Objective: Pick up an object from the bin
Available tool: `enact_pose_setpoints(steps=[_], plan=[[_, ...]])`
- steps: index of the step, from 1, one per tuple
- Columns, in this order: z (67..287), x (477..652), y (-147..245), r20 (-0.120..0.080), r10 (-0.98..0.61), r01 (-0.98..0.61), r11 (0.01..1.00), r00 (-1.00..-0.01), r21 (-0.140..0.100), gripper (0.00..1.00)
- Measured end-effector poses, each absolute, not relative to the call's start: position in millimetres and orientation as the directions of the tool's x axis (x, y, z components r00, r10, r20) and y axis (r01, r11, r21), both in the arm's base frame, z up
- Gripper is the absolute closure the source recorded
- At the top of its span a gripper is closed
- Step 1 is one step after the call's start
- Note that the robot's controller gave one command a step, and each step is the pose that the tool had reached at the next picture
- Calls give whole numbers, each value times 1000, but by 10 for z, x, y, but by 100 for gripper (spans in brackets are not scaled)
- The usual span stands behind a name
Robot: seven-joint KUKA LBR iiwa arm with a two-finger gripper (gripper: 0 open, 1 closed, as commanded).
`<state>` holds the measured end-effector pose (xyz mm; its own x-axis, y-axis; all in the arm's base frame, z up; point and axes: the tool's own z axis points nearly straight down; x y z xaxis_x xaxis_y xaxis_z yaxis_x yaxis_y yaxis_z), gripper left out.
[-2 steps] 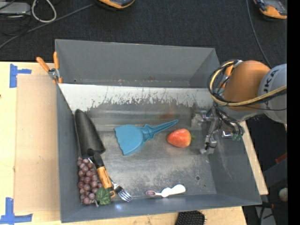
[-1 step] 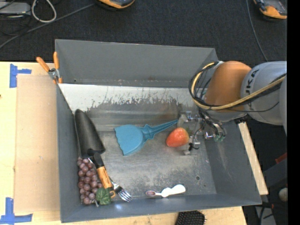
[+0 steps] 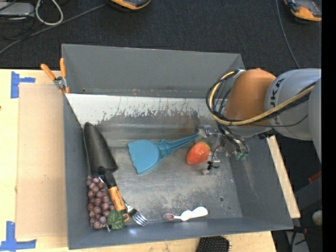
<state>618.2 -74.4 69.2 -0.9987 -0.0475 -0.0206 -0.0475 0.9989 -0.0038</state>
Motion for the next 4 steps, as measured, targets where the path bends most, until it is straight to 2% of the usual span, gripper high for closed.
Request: enact_pose_setpoints(steps=[1,4], plan=[[691,6146,-560,-20,74,74,997,-997,4,100],[688,6127,-510,-19,109,109,994,-994,5,100]])
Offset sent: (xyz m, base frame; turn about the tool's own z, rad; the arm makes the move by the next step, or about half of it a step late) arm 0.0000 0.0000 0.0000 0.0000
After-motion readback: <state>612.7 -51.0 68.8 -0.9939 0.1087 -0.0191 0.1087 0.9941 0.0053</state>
